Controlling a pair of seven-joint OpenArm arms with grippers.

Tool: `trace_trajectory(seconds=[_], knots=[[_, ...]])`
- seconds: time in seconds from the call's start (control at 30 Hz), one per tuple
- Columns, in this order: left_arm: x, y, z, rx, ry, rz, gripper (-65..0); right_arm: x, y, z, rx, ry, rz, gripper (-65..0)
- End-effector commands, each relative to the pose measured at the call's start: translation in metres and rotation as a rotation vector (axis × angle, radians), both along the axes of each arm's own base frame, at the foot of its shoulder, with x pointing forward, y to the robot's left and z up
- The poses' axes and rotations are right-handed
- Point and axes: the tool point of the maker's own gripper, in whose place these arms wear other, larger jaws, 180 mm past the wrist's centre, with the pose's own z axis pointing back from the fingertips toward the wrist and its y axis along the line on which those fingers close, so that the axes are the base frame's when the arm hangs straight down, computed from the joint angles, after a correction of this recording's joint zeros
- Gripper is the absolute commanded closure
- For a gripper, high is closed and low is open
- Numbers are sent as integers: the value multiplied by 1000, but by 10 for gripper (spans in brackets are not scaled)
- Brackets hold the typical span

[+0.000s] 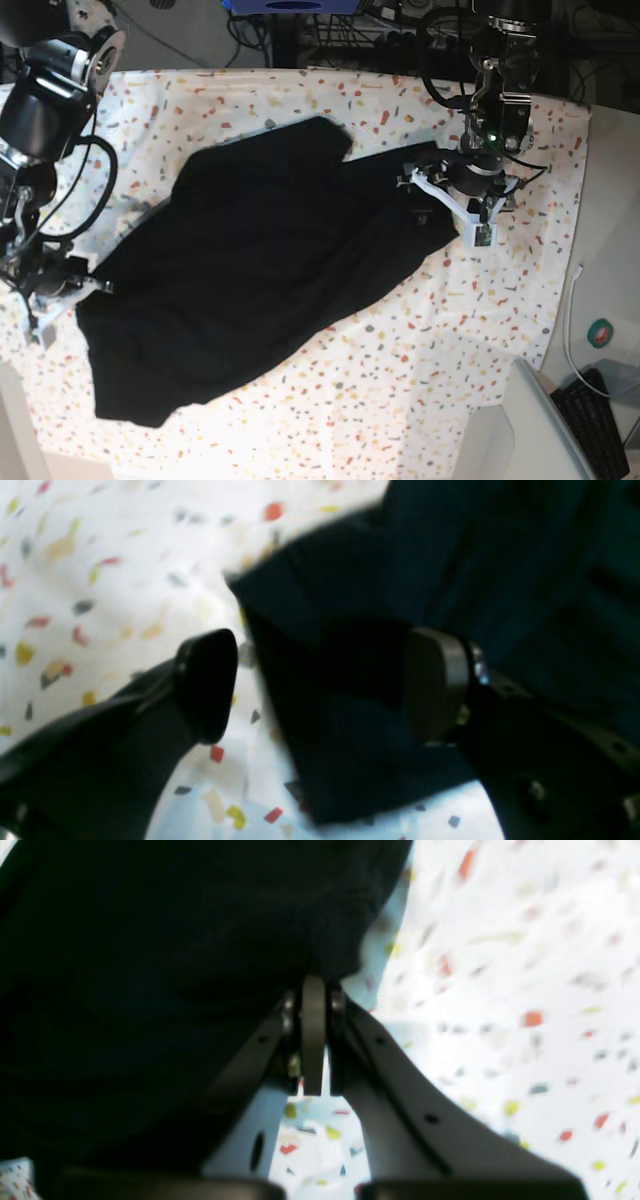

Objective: Layout the t-shirt on the table in an organized manner, then fold the t-shirt properly
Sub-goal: 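Lay the stretched shirt down and release both grippers, then grasp the shirt's shoulder edges with both grippers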

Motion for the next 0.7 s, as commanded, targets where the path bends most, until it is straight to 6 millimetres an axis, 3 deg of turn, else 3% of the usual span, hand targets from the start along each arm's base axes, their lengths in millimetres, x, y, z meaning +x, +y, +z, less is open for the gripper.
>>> trace_trajectory(seconds=[0.0, 0.03, 0.17, 0.23, 0.33, 0.47, 0.53, 0.67], knots=[[9, 3, 14, 4, -53, 4, -492, 14, -4, 15, 2, -36, 2, 0], [9, 2, 15, 0, -57, 4, -492, 17, -5, 16, 4, -25, 5, 0], [-8, 19, 19, -133, -65, 120, -492, 8, -14, 25, -28, -12, 4, -360], [-20, 28, 16, -238, -60, 203, -492, -5, -17, 32, -74, -34, 8, -443], [-39, 19, 11, -354, -42, 210, -492, -30, -10, 36, -120, -59, 23, -438], [-53, 12, 0, -335, -6, 162, -451, -62, 0, 24, -128, -30, 32, -438], [-53, 12, -7, -328, 9, 163, -426, -72, 5, 16, -118, -10, 35, -438], [-49, -19, -20, -354, 54, 84, -410, -89, 9, 3, -105, 29, 31, -438]])
